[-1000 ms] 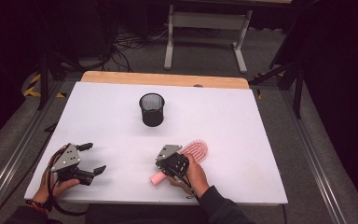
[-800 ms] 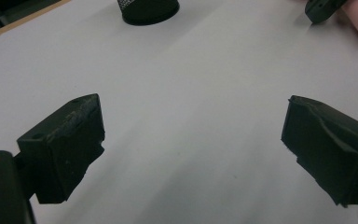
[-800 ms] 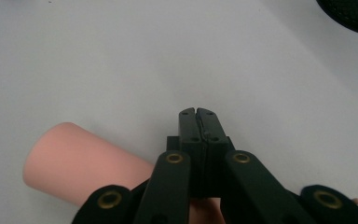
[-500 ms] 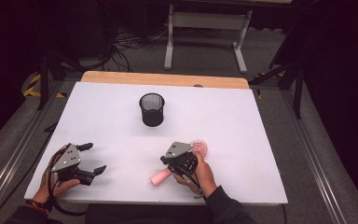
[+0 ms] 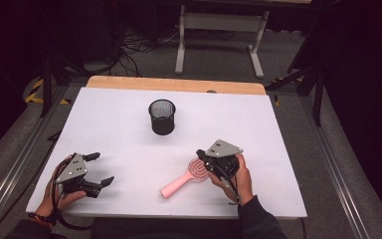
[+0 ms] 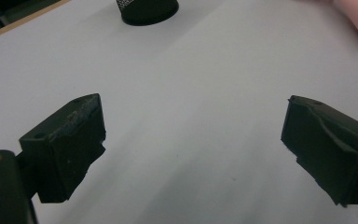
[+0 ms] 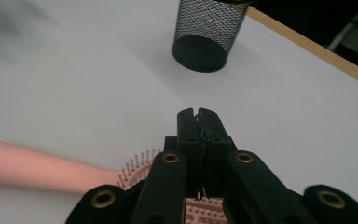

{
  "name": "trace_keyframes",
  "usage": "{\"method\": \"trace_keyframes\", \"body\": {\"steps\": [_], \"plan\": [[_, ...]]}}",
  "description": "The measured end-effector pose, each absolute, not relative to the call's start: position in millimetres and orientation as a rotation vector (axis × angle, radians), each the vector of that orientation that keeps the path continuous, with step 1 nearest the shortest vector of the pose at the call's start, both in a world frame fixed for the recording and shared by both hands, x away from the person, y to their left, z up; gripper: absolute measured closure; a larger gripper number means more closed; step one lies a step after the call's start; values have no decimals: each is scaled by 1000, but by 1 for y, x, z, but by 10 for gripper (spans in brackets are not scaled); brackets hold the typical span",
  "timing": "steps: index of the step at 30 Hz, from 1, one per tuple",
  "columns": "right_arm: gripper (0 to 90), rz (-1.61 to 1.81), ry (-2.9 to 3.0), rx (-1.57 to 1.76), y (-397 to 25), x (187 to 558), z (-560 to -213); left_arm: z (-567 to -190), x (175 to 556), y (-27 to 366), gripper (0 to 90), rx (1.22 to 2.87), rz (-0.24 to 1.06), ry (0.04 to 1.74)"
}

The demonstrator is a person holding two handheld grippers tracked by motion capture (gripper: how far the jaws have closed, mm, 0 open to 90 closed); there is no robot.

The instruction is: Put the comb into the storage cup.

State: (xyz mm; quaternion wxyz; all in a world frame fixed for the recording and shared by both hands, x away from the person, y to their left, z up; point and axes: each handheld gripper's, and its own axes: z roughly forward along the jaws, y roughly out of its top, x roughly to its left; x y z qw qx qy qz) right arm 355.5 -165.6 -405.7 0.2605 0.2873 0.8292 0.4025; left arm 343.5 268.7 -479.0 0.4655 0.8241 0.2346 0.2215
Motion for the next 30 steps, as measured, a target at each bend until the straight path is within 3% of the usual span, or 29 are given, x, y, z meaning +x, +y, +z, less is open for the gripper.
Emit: {"method": "trace_keyframes", "body": {"steps": [19,23,30], "plan": [[832,1047,2155,849,-210,359,-416,-477,344,263,76,2029,529,576],[783,1125,2098,808,-219,355,-419,-475,344,260,87,2012,531,582],[558,1152,2019,793,-234,347,-421,-468,345,245,86,2013,504,545]]}}
